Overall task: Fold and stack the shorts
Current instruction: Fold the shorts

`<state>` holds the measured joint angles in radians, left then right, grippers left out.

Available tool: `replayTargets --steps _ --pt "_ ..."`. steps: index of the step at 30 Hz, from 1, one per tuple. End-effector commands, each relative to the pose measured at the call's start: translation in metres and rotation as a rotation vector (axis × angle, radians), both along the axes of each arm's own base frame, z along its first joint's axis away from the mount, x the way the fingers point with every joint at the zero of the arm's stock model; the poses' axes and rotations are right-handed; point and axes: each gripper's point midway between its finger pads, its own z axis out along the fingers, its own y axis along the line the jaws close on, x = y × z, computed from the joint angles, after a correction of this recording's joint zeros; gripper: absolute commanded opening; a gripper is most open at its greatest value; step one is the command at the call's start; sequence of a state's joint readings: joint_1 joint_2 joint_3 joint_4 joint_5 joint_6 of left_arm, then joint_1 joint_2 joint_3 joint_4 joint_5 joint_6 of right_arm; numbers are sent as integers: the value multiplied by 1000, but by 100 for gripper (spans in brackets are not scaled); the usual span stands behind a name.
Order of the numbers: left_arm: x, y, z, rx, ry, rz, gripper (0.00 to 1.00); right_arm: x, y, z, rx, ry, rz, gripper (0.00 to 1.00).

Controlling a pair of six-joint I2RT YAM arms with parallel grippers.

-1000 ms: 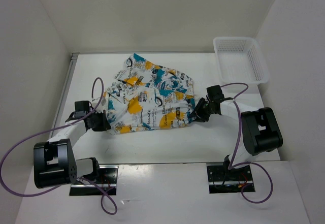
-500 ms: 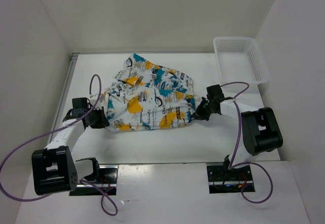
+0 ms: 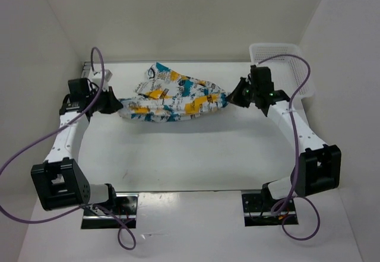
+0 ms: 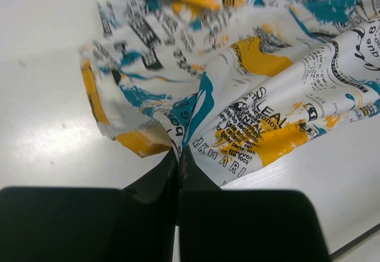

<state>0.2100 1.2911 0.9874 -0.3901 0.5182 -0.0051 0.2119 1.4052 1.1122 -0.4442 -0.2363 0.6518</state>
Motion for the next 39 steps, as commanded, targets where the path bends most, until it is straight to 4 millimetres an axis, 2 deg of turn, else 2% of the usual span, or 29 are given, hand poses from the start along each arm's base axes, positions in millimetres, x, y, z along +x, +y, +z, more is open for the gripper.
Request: replayTargets --steps 1,3,6,9,10,11,12,13,15,16,18,21,24,27,28,30,31,35,37,39 --pt "21 -1 56 -32 -111 -49 0 15 -5 72 -52 -173 16 0" --pt "27 -1 85 -23 -172 -59 0 17 -1 98 -29 -218 32 0" --pt "27 1 110 -55 -218 -84 0 10 1 130 -11 -283 52 0" --pt "24 6 140 -64 -277 -96 0 -4 -1 154 4 -330 59 0" --pt "21 5 149 -58 -295 -97 0 -9 -2 155 4 -326 59 0" --pt "17 5 159 -58 -314 -101 0 -15 -3 165 8 -348 58 0" --pt "15 5 176 -44 -353 -104 0 -19 -4 168 8 -351 58 0" --pt "12 6 183 -47 -359 -104 0 -23 -5 169 8 -351 58 0" --pt "9 5 203 -30 -403 -108 0 -31 -6 189 18 -404 57 0" --pt "6 4 214 -24 -418 -109 0 -35 -7 190 18 -403 57 0" --pt "4 0 226 -7 -469 -124 0 -46 -8 211 32 -450 63 0" --pt "2 -2 245 11 -530 -140 0 -61 -11 228 40 -492 62 0" --pt "-4 -9 264 24 -584 -165 0 -73 -12 236 47 -501 59 0" --pt "-7 -9 275 45 -627 -160 0 -86 -15 245 53 -530 58 0" --pt "-4 -6 268 46 -617 -150 0 -92 -15 245 57 -529 67 0" --pt "-7 -7 274 63 -659 -153 0 -94 -15 247 57 -528 67 0" --pt "-7 -9 269 58 -660 -164 0 -97 -14 249 56 -528 83 0" --pt "-21 -17 282 67 -712 -193 0 -117 -4 259 92 -518 158 0" --pt "-31 -24 298 75 -749 -214 0 -137 -3 275 109 -555 183 0" --pt "-46 -31 324 100 -819 -229 0 -150 -6 287 107 -591 187 0"
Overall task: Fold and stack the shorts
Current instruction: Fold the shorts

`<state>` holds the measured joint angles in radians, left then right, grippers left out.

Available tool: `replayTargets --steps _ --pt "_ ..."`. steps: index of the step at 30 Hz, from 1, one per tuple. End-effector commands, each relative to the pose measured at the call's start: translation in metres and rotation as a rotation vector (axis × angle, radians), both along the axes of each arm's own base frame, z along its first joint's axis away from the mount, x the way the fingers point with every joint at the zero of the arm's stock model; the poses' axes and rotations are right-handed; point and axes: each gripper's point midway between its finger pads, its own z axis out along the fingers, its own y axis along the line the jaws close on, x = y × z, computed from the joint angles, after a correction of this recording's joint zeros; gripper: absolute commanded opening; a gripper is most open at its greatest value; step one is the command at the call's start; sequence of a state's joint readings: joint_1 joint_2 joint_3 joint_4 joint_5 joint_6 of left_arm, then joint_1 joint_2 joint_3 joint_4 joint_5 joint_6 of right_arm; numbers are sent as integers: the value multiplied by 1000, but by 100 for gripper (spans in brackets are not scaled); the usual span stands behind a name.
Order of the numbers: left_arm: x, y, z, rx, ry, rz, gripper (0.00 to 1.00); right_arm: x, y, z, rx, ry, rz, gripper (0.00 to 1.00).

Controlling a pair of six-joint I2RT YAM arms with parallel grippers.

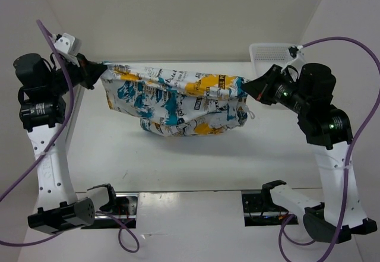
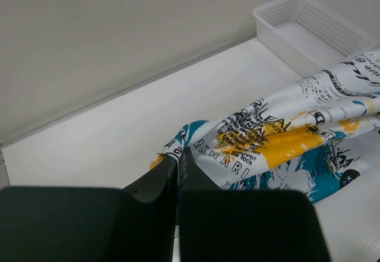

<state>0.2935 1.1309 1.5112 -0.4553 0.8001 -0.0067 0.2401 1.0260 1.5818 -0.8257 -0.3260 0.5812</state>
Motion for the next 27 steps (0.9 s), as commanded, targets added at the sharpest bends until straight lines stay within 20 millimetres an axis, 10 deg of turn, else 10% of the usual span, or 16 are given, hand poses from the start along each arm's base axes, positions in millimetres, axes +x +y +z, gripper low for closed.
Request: replayTargets --steps 1,7,17,22,27 --pt "-33 -16 73 76 -240 -35 0 -47 -5 50 17 -143 44 0" --pt "-88 -29 141 140 -453 -13 0 -90 -15 84 -12 -234 71 0" --pt "-158 -39 196 173 -609 64 0 -148 -21 90 -90 -306 174 0" --pt "-125 -28 193 164 -580 75 0 -113 -11 67 -57 -168 144 0" --pt "-31 -2 113 111 -371 66 0 -40 12 24 -9 -40 61 0"
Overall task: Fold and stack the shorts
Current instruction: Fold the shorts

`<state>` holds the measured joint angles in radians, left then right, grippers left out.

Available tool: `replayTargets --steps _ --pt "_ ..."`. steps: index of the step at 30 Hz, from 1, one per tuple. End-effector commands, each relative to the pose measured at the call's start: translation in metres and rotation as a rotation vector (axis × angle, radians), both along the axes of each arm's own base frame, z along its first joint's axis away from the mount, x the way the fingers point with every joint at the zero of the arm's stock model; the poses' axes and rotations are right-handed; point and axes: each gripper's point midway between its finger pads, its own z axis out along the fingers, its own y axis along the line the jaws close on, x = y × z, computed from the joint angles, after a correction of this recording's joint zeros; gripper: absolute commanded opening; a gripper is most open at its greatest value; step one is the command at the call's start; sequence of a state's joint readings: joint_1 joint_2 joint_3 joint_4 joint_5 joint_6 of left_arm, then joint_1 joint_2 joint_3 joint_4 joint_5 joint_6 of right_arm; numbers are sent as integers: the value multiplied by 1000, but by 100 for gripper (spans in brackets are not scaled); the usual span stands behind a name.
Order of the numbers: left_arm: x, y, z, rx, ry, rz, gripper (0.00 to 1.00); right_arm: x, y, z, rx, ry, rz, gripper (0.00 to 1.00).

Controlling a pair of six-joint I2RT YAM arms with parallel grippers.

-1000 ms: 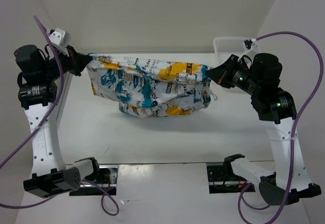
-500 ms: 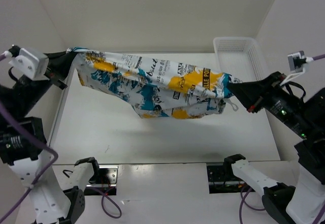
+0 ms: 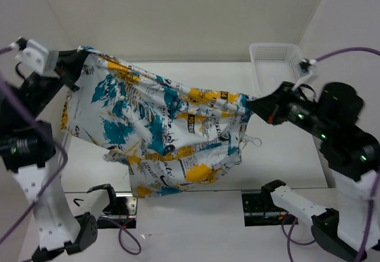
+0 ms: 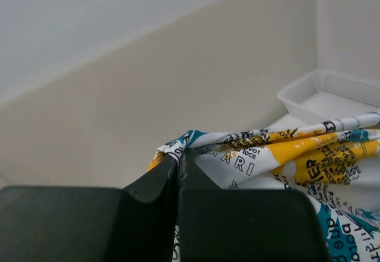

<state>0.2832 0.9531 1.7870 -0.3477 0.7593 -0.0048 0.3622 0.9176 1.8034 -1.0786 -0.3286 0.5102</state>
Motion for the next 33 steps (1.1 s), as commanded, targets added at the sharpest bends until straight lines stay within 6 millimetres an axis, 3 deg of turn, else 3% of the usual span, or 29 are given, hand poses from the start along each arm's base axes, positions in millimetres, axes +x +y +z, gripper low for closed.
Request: replayTargets --steps 1,2,3,5,7,8,9,10,11,13,14,15,16,17,18,19,20,21,23,24,27,30,31,33 --pt "96 29 -71 -71 227 20 0 75 23 -38 9 112 -71 0" --pt "109 26 -86 -78 275 -9 0 93 32 -62 -5 149 -63 0" --pt "135 33 -106 -91 324 -10 0 105 36 -79 -27 177 -62 0" --pt "160 40 -137 -112 398 0 0 136 45 -134 -87 276 -68 0" --pt "195 51 -175 -137 485 9 0 170 42 -153 -87 260 -110 0" --pt "208 54 -191 -147 527 9 0 190 42 -179 -104 310 -127 0" --pt "229 61 -225 -171 615 19 0 208 41 -187 -100 304 -142 0" --pt "237 63 -234 -177 636 19 0 218 43 -197 -99 315 -125 0" --pt "253 67 -252 -183 660 20 0 239 44 -221 -115 363 -137 0" --pt "266 72 -266 -187 675 29 0 265 44 -236 -127 367 -154 0" --pt "271 73 -271 -189 684 29 0 279 48 -232 -122 353 -154 0" --pt "281 76 -285 -196 713 29 0 295 48 -258 -146 400 -151 0" --pt "286 77 -287 -197 717 29 0 303 50 -262 -149 409 -150 0" --pt "291 78 -282 -194 703 29 0 317 52 -249 -141 375 -159 0" --pt "297 80 -291 -198 721 29 0 331 50 -267 -150 407 -169 0" --pt "300 79 -292 -198 723 18 0 335 53 -272 -151 429 -155 0" --pt "306 81 -298 -201 733 18 0 347 56 -257 -141 401 -156 0" --pt "306 80 -292 -198 722 9 0 355 58 -274 -153 437 -155 0" --pt "306 73 -292 -194 723 -11 0 358 62 -267 -143 434 -137 0" --pt "300 66 -298 -195 744 -21 0 360 63 -265 -132 429 -141 0" --pt "277 56 -290 -189 735 -30 0 353 63 -262 -119 431 -137 0" --pt "240 46 -283 -193 751 -42 0 334 64 -259 -125 443 -128 0" --pt "219 40 -269 -189 738 -52 0 323 61 -260 -130 458 -127 0" --pt "196 33 -291 -202 789 -61 0 313 58 -260 -132 464 -127 0"
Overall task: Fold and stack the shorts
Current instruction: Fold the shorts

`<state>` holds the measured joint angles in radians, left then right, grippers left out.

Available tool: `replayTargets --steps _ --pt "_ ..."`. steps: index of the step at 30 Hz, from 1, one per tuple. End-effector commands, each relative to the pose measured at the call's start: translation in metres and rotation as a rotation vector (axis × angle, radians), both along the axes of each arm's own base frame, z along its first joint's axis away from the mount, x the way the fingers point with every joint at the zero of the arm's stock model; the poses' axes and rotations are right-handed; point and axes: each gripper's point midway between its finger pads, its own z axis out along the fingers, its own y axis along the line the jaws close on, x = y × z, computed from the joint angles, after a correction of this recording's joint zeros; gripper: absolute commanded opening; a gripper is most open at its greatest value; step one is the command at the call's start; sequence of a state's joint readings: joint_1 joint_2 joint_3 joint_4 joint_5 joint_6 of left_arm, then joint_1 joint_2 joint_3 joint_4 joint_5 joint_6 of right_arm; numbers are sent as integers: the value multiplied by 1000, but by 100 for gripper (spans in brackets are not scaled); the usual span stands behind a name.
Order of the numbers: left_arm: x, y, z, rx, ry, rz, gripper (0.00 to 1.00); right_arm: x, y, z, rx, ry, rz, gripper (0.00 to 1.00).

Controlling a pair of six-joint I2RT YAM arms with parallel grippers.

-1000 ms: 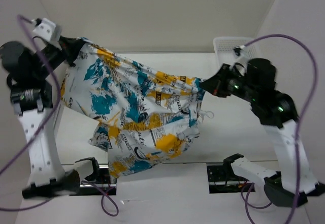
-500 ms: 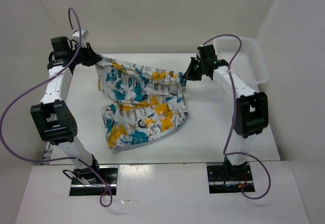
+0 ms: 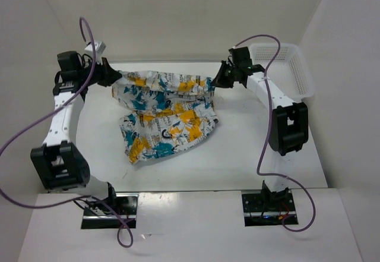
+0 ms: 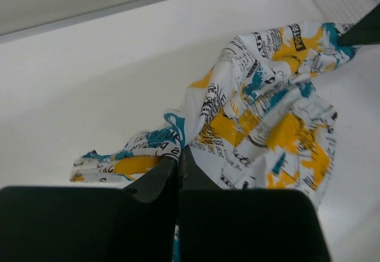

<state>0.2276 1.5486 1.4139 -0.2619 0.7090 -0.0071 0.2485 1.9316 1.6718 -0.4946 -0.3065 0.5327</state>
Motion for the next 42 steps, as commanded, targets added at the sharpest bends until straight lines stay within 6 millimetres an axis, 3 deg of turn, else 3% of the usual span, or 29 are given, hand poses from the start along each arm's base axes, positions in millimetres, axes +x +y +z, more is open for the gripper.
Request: replayTargets --steps 1,2,3,5,7,8,11,15,22,25,26,28,30,32,33,35,37,38,40,42 --pt "-55 -20 37 5 -104 -56 0 -27 -2 38 31 -60 21 0" --pt "-65 -24 32 -2 -98 -68 0 -33 -3 36 22 -53 26 0" --pt "-78 -28 9 -18 -40 -68 0 -42 -4 26 22 -24 33 0" --pt "-104 -33 4 -22 -25 -67 0 -52 -11 29 16 -25 30 0" --pt "-127 -39 -4 -28 -3 -67 0 -65 -15 19 9 1 30 0" --pt "-137 -41 -20 -39 40 -66 0 -73 -16 23 11 -5 42 0" --pt "-164 -46 -42 -55 120 -56 0 -91 -24 15 -5 28 41 0" --pt "-196 -50 -66 -55 180 -32 0 -117 -38 -7 -30 87 36 0" --pt "-249 -60 -106 -78 305 -20 0 -163 -58 -23 -31 167 -8 0" --pt "-267 -63 -127 -90 378 -12 0 -186 -68 -38 -55 223 -29 6" --pt "-271 -61 -132 -79 395 6 0 -193 -76 -51 -77 264 -50 6" --pt "-283 -61 -140 -73 429 23 0 -202 -76 -55 -96 284 -45 16" --pt "-291 -60 -152 -72 477 35 2 -198 -74 -47 -86 275 -56 18" --pt "-295 -59 -157 -71 511 44 15 -208 -78 -55 -106 335 -60 26" --pt "-295 -59 -158 -73 521 44 33 -213 -79 -59 -112 365 -60 46" --pt "-289 -54 -151 -55 523 65 82 -225 -82 -59 -132 406 -43 70" --pt "-277 -50 -143 -45 507 72 91 -230 -83 -56 -133 413 -43 86" --pt "-267 -46 -142 -40 511 79 92 -233 -83 -53 -133 411 -43 87" --pt "-249 -40 -124 -22 468 91 94 -230 -86 -51 -143 404 -65 87" --pt "-228 -34 -116 -11 439 100 85 -214 -84 -38 -117 329 -101 76"
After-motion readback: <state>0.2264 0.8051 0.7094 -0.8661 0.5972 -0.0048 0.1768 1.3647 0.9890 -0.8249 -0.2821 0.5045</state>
